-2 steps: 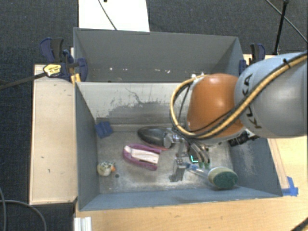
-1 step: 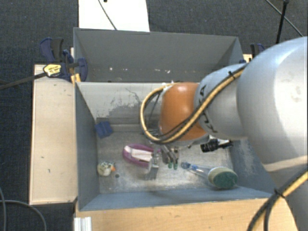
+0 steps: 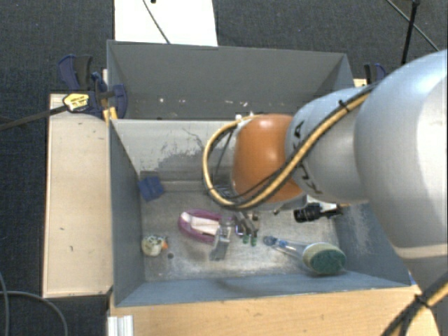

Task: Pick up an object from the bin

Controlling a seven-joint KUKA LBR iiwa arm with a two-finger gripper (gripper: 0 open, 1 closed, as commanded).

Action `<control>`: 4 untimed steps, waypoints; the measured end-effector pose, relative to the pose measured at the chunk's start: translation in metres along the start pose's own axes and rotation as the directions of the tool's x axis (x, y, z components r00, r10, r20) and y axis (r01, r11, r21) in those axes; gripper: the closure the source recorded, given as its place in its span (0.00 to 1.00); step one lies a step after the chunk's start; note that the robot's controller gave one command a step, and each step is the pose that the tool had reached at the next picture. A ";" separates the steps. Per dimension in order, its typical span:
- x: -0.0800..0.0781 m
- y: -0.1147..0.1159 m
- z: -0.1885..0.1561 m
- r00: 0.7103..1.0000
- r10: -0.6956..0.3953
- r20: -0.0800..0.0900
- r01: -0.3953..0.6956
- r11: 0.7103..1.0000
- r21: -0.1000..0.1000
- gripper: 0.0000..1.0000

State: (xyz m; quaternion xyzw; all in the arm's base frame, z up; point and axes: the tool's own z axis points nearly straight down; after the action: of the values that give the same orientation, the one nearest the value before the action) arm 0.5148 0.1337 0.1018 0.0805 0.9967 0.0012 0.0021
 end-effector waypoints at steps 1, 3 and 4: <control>-0.008 -0.009 -0.008 0.989 0.147 0.000 -0.147 0.989 0.001 0.00; 0.016 -0.007 0.032 0.909 0.416 -0.004 -0.416 0.909 0.005 0.00; 0.016 -0.007 0.032 0.909 0.417 -0.004 -0.417 0.909 0.005 1.00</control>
Offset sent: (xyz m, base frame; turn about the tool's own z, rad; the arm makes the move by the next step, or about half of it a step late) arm 0.0058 -0.0097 0.0076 0.1478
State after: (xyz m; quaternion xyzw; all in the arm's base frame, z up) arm 0.4979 0.1294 0.0700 0.2915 0.9566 0.0000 -0.0007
